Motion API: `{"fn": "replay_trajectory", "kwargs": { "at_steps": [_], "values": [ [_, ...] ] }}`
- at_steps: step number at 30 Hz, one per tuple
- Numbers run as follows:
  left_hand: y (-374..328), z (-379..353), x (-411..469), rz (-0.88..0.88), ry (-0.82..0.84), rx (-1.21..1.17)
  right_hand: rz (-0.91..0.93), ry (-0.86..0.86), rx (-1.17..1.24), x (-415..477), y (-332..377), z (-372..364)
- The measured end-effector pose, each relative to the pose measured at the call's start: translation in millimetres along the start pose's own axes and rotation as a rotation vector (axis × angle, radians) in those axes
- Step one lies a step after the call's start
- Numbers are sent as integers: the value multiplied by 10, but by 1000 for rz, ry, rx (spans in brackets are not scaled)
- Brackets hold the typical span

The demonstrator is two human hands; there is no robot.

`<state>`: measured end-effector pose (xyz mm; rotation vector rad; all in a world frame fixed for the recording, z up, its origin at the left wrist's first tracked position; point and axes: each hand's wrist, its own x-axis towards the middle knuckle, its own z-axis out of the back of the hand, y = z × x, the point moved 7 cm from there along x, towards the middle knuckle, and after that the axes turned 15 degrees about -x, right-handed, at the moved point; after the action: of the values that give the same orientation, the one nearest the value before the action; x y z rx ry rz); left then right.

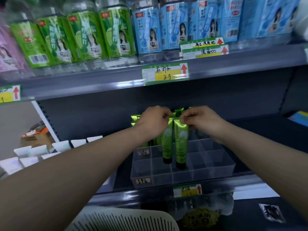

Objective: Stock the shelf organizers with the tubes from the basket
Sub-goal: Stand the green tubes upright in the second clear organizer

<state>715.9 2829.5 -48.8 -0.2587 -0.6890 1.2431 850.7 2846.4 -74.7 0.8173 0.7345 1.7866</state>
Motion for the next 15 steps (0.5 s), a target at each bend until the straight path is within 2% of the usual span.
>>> {"fn": "replay_trajectory", "kwargs": {
  "at_steps": [15],
  "values": [
    [344, -217, 703, -22, -68, -58, 75, -154, -135, 724, -206, 106]
  ]
}}
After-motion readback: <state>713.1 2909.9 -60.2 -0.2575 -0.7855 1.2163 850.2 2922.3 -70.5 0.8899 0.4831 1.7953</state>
